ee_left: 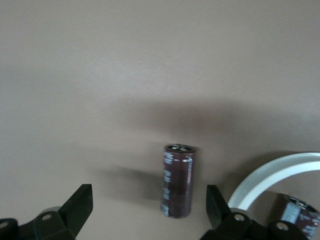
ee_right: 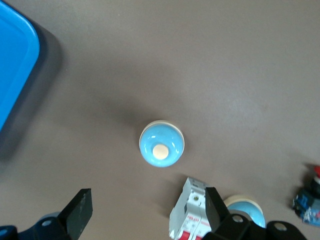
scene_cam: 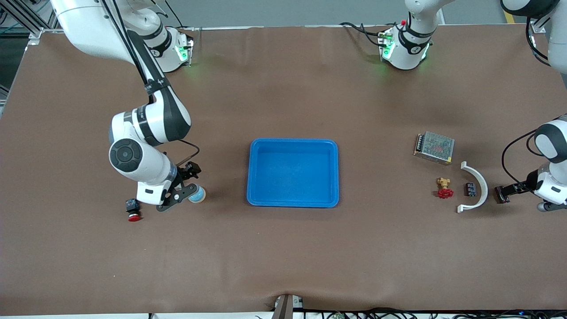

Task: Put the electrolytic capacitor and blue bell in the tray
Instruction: 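Lower and close the right gripper on the bell while the left grips the capacitor, then carry the bell with the right gripper while the left gripper carries the capacitor, then lower the bell into the tray and open the right gripper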

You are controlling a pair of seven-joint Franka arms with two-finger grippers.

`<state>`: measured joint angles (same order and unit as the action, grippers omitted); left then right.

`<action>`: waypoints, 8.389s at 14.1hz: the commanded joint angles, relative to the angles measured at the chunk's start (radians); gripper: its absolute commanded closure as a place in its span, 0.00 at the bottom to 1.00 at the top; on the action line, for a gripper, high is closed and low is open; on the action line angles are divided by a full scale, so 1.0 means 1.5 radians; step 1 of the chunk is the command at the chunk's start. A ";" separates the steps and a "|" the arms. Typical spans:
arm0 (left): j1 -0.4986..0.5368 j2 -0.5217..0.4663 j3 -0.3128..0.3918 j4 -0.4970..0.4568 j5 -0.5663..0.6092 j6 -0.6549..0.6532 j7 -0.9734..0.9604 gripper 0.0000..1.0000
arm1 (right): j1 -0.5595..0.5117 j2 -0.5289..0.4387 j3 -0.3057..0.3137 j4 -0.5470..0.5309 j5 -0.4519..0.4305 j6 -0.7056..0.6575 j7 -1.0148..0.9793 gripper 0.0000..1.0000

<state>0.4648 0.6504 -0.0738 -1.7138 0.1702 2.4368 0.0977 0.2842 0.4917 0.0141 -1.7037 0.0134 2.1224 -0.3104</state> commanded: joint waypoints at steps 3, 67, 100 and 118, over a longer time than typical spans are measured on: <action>0.006 -0.010 -0.015 -0.030 -0.019 0.040 0.005 0.00 | 0.003 0.014 -0.003 -0.011 -0.028 0.033 -0.034 0.00; 0.015 -0.099 -0.230 0.005 -0.012 -0.174 -0.548 1.00 | 0.006 0.117 -0.002 -0.062 0.039 0.215 -0.054 0.30; -0.543 0.051 -0.154 0.178 0.031 -0.202 -1.489 1.00 | 0.229 0.068 0.047 0.019 0.037 0.090 0.507 0.50; -0.635 0.145 -0.050 0.262 0.030 -0.132 -1.517 1.00 | 0.263 0.139 0.041 0.013 0.023 0.191 0.535 0.50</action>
<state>-0.4590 0.8468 -0.1774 -1.3577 0.1941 2.2348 -2.1577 0.6582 0.6929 0.0884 -1.6880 0.0594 2.3965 0.4696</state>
